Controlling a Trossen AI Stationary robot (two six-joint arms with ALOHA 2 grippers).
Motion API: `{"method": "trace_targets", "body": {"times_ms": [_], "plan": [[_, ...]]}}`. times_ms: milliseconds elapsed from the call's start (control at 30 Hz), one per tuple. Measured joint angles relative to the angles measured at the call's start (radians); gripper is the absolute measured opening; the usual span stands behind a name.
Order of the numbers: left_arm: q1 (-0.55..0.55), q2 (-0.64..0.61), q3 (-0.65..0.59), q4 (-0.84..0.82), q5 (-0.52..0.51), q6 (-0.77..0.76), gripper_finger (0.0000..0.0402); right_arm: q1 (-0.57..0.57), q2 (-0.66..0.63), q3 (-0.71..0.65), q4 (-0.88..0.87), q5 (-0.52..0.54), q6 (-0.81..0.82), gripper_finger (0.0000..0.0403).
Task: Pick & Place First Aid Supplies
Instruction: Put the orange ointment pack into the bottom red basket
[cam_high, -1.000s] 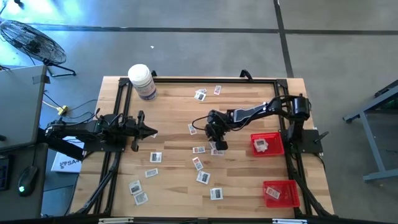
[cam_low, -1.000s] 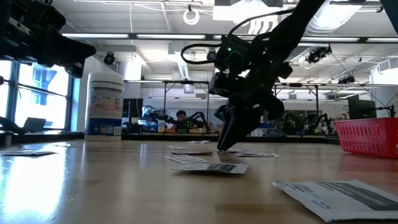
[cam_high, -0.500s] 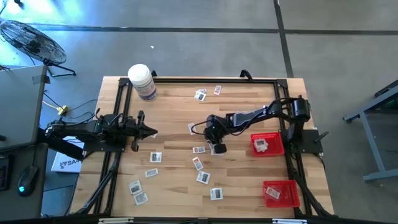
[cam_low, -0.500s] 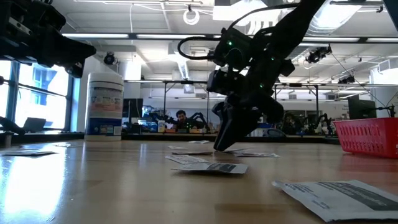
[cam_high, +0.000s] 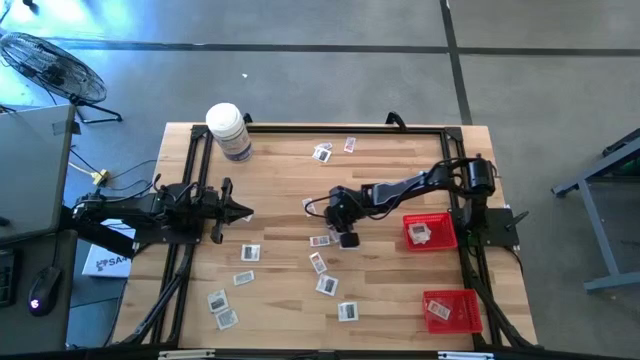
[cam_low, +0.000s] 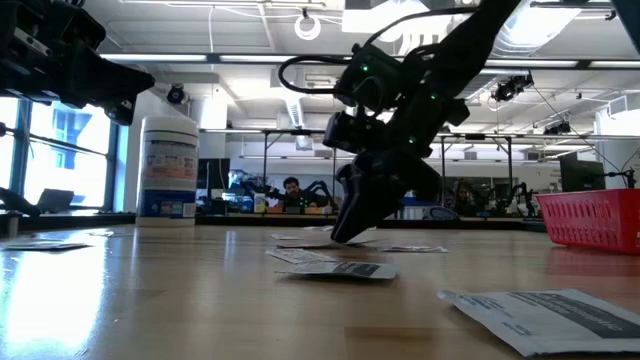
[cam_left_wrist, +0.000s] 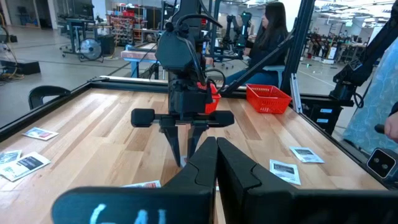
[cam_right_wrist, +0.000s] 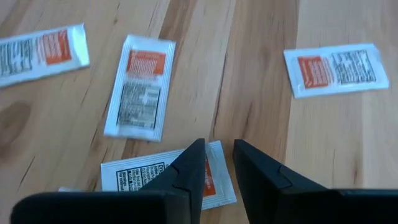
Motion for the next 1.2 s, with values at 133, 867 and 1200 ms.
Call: {"method": "trace_targets", "body": {"times_ms": [133,867,1200], "plan": [[0.000,0.000,0.000,0.000,0.000,0.000,0.0000,0.000,0.004,-0.001,0.016,0.017,0.008,0.0056],[0.000,0.000,0.000,0.000,0.000,0.000,0.0000,0.000,-0.212,-0.012,0.001,0.047,0.126,0.0003],[0.000,0.000,0.000,0.000,0.000,0.000,0.0000,0.057,-0.387,-0.011,0.011,-0.050,0.158,0.0001]]}}
